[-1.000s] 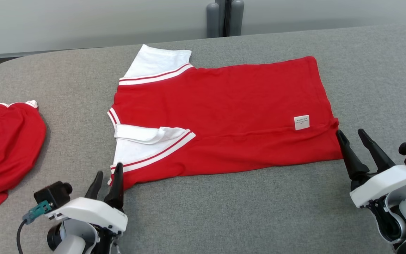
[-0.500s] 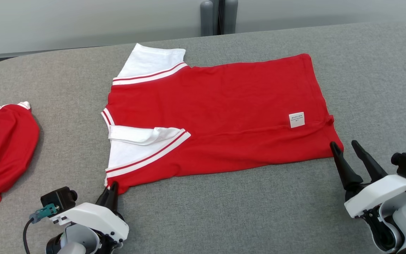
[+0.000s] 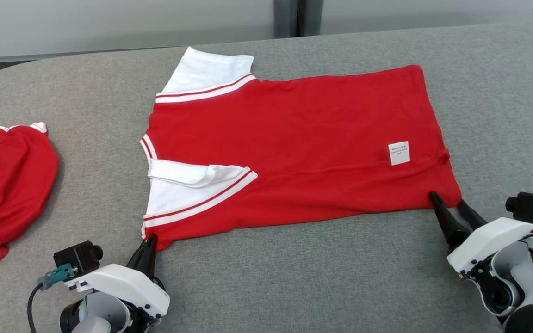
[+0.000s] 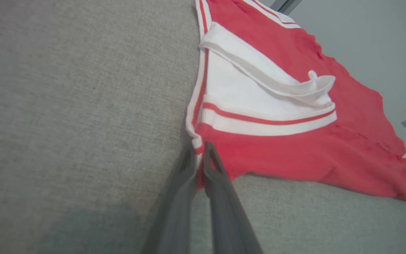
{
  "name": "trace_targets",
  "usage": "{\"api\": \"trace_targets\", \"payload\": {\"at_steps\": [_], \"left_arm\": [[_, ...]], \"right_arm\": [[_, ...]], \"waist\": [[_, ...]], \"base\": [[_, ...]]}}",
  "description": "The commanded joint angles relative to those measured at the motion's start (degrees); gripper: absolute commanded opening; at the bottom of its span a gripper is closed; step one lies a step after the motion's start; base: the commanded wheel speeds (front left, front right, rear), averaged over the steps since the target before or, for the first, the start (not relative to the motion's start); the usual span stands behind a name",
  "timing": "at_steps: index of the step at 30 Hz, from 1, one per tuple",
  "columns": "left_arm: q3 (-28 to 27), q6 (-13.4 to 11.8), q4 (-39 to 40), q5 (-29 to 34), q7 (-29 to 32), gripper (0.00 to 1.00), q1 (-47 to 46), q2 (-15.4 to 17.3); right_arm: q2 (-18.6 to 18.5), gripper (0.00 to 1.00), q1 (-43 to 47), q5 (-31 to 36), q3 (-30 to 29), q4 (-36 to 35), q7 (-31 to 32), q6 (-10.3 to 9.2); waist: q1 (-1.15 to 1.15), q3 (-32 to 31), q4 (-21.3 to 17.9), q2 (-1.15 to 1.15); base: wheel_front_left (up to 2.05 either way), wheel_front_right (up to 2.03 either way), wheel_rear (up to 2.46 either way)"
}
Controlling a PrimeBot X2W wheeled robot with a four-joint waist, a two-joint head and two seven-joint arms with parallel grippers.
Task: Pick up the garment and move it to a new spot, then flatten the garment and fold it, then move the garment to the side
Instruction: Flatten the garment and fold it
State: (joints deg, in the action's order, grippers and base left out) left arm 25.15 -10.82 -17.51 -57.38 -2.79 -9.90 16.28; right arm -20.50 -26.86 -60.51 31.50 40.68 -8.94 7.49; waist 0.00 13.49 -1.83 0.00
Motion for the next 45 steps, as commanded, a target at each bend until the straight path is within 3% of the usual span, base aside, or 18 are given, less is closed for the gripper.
{"api": "trace_targets", "payload": {"at_steps": [1,2,3,14,20,31,39,40,42,43,44,45], "left_arm": [[0.0,0.2,0.0,0.3,0.0,0.0,-0.8,0.5],[0.1,0.3,-0.1,0.3,0.0,0.0,-1.0,0.4],[0.2,0.5,-0.1,0.4,0.0,0.0,-1.0,0.4],[0.3,1.3,1.5,-0.3,-1.1,0.0,2.1,0.7],[1.2,0.5,5.1,-0.6,-0.3,0.0,5.8,1.3],[2.3,-4.6,17.0,-1.5,3.1,0.0,16.6,4.6],[4.5,-7.5,20.1,-2.0,7.1,0.0,19.1,5.1],[4.8,-7.6,19.8,-2.0,7.2,0.09,18.9,4.8],[5.2,-7.9,19.3,-1.4,7.5,0.4,18.3,4.7],[5.3,-8.0,19.1,-1.3,7.4,0.79,18.1,4.5],[5.3,-8.2,19.0,-0.9,7.1,0.96,17.9,4.4],[5.2,-8.6,18.9,-0.6,6.6,1.0,17.8,4.2]], "right_arm": [[0.0,0.66,-0.9,-0.9,0.8,0.8,0.7,0.0],[-0.2,0.21,-1.1,-1.3,1.4,1.2,0.8,0.0],[-0.3,0.0,-1.2,-1.8,1.9,1.5,0.5,0.0],[-6.4,0.0,2.7,-7.2,7.0,-3.5,-1.8,-0.01],[-9.3,0.0,5.7,-9.6,8.5,-6.2,-2.7,-0.01],[-17.5,0.0,15.2,-13.2,8.3,-10.9,-4.2,-0.02],[-18.0,0.0,17.3,-13.0,8.7,-11.7,-2.9,-0.01],[-17.7,0.05,17.4,-13.0,8.7,-11.5,-2.7,-0.01],[-17.7,0.7,17.4,-12.7,8.5,-11.0,-2.7,-0.01],[-17.8,1.0,17.3,-12.5,8.1,-10.7,-3.2,-0.01],[-18.1,1.0,17.1,-11.9,7.8,-10.3,-3.7,-0.01],[-18.4,1.0,16.8,-10.8,7.3,-9.8,-4.2,-0.01]], "waist": [[0.0,0.2,0.4,0.0],[0.0,0.3,0.6,0.0],[0.0,0.3,0.8,0.0],[0.0,-1.4,1.1,0.0],[0.0,-3.2,1.0,0.0],[0.0,-6.2,1.7,0.0],[0.0,-7.3,2.1,0.0],[0.0,-7.4,2.2,0.0],[0.0,-7.7,2.3,0.0],[0.0,-7.9,2.4,0.0],[0.0,-8.1,2.4,0.0],[0.0,-8.2,2.5,0.0]], "base": [[0.0,0.0,0.0],[0.0,0.0,0.0],[0.0,0.0,0.0],[0.0,0.0,0.0],[0.0,0.0,0.0],[0.0,0.0,0.0],[0.0,0.0,0.0],[0.0,0.0,0.0],[0.0,0.0,0.0],[0.0,0.0,0.0],[0.0,0.0,0.0],[0.0,0.0,0.0]]}}
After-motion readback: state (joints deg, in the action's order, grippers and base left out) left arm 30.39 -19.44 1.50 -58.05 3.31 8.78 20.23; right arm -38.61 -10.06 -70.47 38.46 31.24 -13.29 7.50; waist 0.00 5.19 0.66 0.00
